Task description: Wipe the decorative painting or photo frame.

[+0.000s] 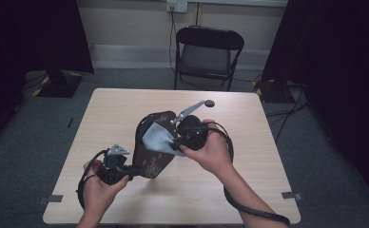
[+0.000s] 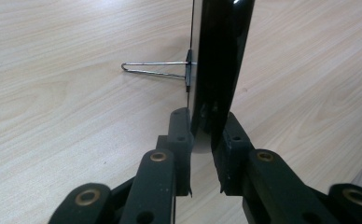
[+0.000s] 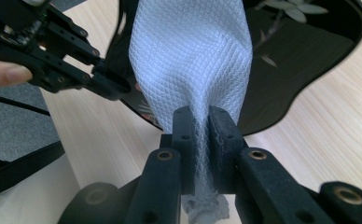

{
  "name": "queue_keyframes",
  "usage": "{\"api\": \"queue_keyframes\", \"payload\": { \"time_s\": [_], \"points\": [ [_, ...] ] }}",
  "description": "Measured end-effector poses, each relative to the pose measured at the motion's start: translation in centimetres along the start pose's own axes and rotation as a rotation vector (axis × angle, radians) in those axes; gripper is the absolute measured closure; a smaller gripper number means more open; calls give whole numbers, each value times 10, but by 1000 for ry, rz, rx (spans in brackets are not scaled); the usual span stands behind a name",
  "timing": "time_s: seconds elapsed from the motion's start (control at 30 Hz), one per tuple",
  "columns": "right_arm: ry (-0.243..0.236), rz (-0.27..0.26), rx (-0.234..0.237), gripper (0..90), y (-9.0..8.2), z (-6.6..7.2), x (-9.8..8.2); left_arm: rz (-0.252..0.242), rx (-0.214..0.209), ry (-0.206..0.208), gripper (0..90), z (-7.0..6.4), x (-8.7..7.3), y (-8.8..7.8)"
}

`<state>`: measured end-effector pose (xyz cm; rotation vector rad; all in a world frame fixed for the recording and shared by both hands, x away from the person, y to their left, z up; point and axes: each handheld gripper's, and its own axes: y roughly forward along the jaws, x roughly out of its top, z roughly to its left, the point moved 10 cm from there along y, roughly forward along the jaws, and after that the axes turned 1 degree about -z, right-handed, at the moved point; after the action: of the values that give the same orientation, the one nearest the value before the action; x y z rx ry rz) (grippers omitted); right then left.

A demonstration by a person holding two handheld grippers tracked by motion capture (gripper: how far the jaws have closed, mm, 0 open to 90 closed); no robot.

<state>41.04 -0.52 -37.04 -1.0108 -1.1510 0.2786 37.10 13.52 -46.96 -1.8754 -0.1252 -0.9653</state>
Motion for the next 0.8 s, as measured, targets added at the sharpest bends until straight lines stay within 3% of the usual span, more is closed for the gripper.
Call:
{"api": "queue_keyframes", "payload": {
  "time_s": [0.17, 0.43, 0.8],
  "points": [
    [5, 13, 7, 825, 11, 5, 2, -8, 9, -2, 788, 0, 1, 1],
    [26, 35, 25, 825, 32, 8, -9, -7, 8, -1, 789, -2, 3, 4],
    [44, 98, 43, 825, 67, 11, -41, -10, 7, -1, 789, -3, 5, 5]
  ]
}}
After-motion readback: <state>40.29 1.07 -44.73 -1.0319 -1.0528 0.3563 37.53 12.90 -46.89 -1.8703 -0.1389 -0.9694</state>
